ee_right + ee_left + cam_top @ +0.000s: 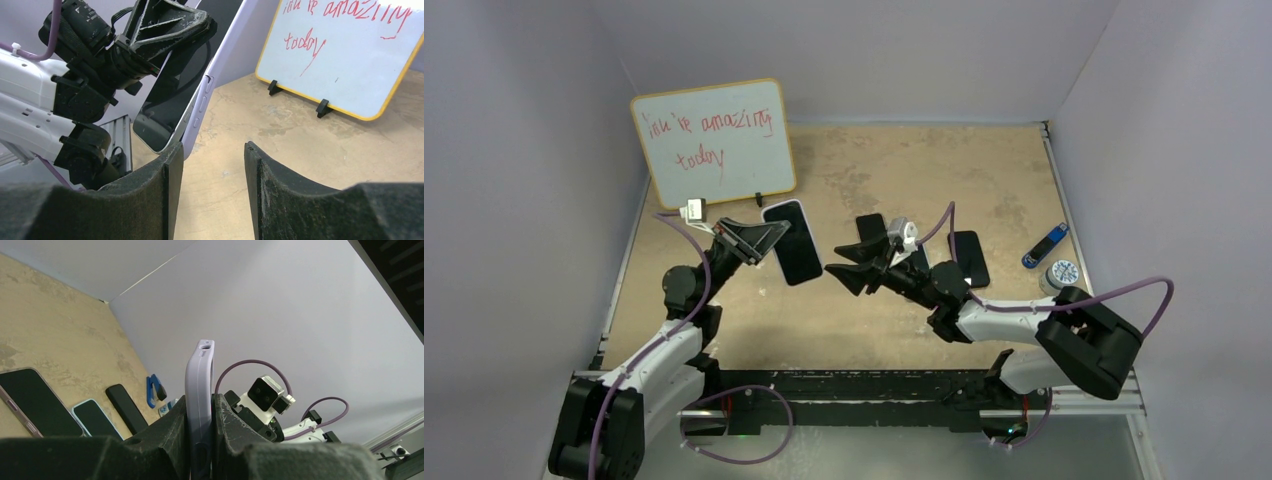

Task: Take the phone out of the phone case
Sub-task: Remove the phone case from the phone.

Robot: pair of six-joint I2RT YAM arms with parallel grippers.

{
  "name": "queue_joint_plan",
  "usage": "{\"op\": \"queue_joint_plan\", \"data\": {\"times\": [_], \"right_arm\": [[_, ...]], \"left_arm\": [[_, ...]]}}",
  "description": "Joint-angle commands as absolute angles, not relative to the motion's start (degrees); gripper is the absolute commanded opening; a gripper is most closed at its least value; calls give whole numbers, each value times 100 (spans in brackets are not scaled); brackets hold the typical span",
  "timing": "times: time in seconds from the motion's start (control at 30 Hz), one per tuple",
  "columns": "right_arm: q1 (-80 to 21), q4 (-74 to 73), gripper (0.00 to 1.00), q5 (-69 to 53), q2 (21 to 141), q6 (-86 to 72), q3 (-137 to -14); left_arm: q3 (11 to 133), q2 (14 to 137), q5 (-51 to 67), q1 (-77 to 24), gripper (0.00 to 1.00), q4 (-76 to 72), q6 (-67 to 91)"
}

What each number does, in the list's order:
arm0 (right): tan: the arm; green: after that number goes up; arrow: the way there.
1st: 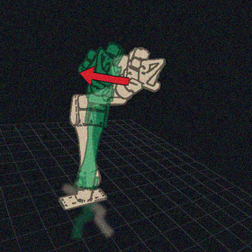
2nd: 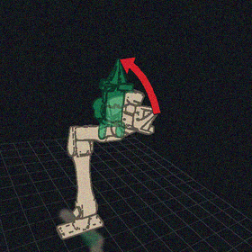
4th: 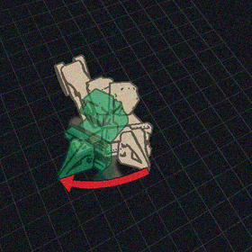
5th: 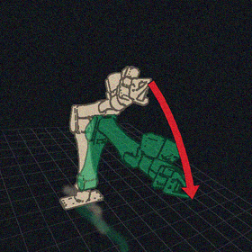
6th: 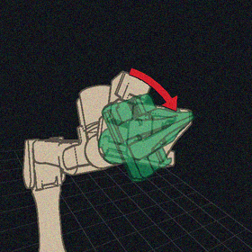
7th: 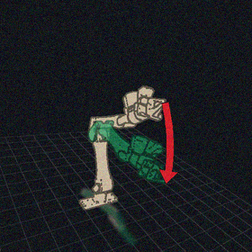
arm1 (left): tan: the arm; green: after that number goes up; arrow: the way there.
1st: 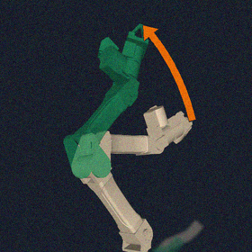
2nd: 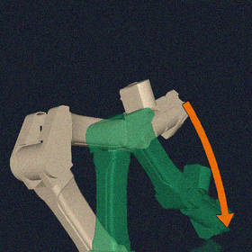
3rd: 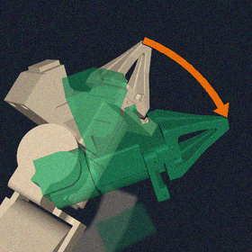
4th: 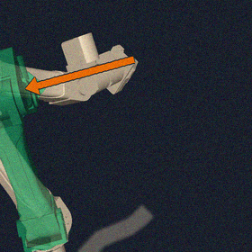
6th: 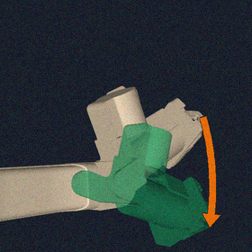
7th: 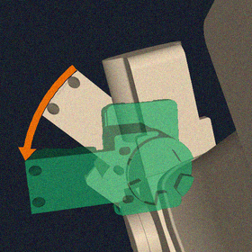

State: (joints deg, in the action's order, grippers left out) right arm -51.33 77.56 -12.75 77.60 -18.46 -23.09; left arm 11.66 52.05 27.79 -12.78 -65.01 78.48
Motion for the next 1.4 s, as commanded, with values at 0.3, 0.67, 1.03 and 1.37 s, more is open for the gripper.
{"op": "queue_joint_plan", "data": {"times": [0.3, 0.67, 1.03, 1.37], "right_arm": [[-5122, 8219, 51, -1817, 7976, -2155, -2607], [-5118, 8520, 50, -2334, 8251, -2602, -2856], [-5120, 8113, 50, -2109, 8416, -2665, -3304], [-5117, 7942, 49, -1926, 8634, -2723, -3504]], "left_arm": [[1195, 5149, 2682, -1292, 0, -7282, 8017], [1083, 5322, 2760, -1301, 0, -7895, 8140], [1019, 5270, 2513, -1745, 0, -8010, 7942], [749, 5373, 1865, -2210, 0, -8314, 7849]]}}
